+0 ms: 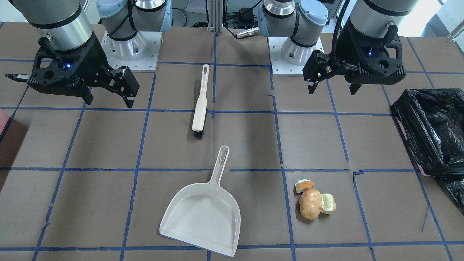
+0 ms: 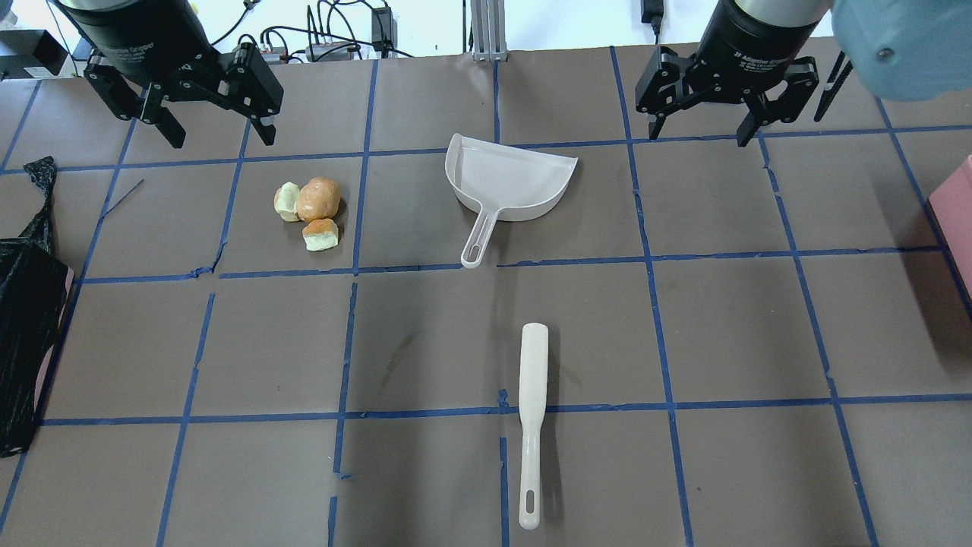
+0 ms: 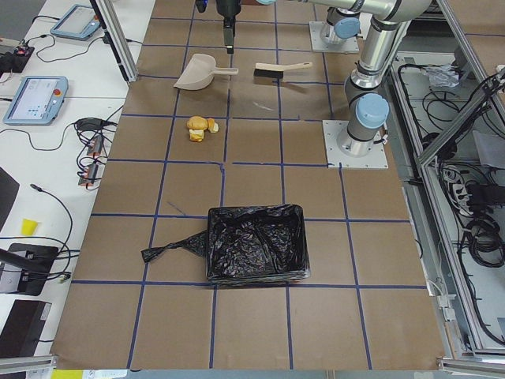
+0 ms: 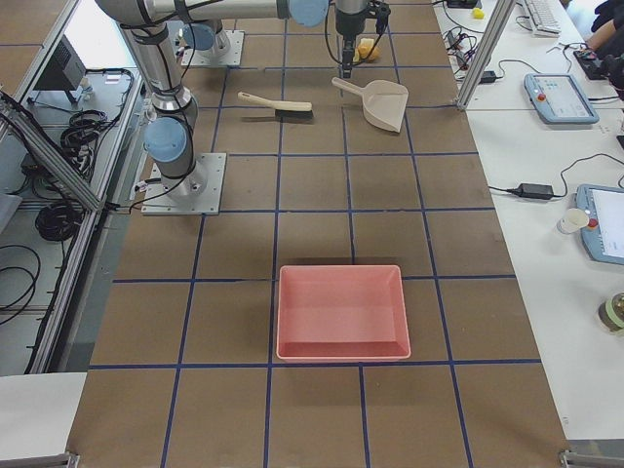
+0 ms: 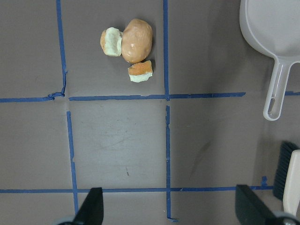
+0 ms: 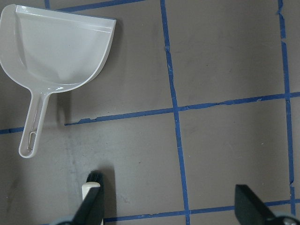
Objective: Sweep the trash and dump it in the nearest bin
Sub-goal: 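Reach the left gripper down toward the white dustpan handle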
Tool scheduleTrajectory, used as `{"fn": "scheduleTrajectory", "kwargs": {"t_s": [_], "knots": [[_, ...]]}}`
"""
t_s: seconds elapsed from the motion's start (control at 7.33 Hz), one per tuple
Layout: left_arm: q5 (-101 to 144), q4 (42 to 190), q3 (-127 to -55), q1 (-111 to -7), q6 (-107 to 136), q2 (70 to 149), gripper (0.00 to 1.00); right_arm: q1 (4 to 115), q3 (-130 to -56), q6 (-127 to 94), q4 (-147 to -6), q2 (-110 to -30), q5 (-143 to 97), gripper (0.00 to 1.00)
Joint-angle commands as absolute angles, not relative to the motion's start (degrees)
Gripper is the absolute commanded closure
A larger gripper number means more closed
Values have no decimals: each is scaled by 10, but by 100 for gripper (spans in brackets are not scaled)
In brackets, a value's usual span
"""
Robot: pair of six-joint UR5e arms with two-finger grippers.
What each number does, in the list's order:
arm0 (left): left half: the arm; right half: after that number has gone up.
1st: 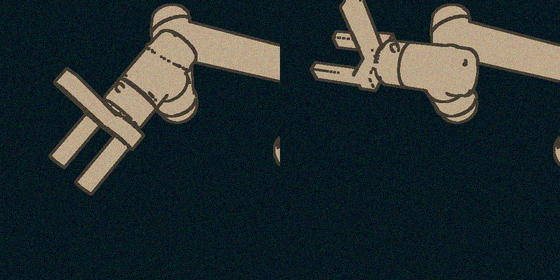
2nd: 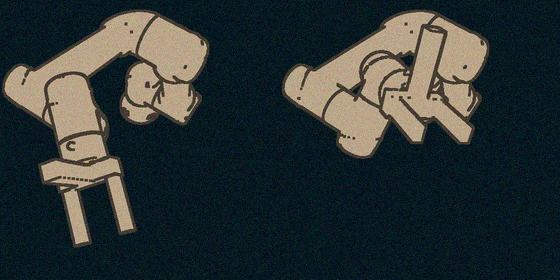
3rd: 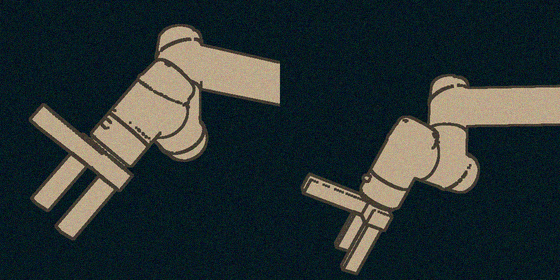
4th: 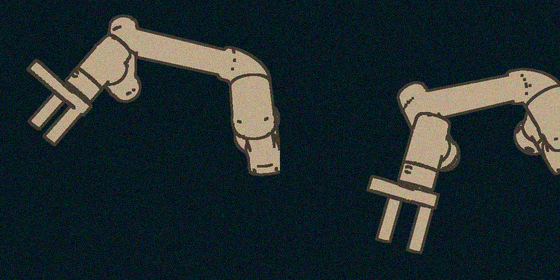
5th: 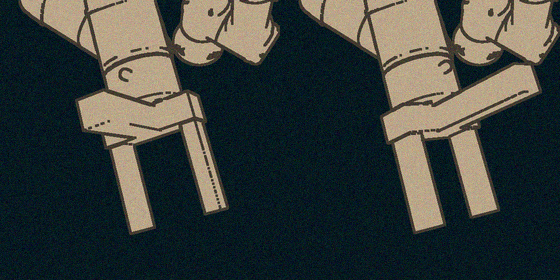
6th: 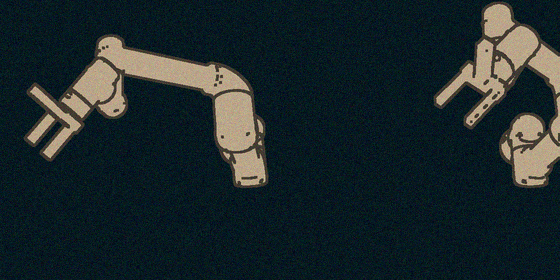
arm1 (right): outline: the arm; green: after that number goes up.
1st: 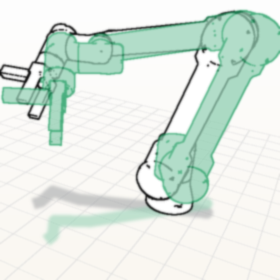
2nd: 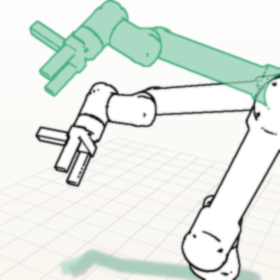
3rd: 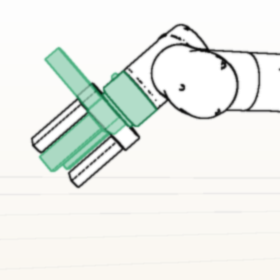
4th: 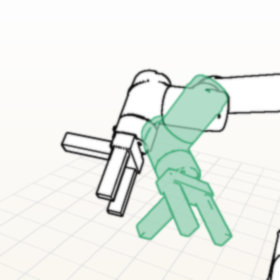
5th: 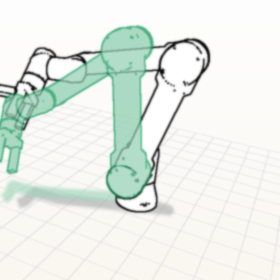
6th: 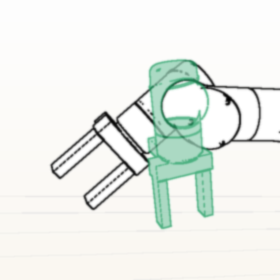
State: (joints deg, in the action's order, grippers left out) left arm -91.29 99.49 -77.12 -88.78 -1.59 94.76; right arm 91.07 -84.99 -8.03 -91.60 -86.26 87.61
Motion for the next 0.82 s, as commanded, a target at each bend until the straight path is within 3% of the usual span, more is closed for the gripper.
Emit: {"fn": "scheduleTrajectory", "kwargs": {"t_s": [0.0, 0.68], "knots": [[-912, 995, -772, -888, -16, 949, 0, 911, -855, -81, -917, -863, 876, 0], [-907, 944, -798, -931, -24, 980, 0, 911, -856, -81, -917, -864, 875, 0]]}}
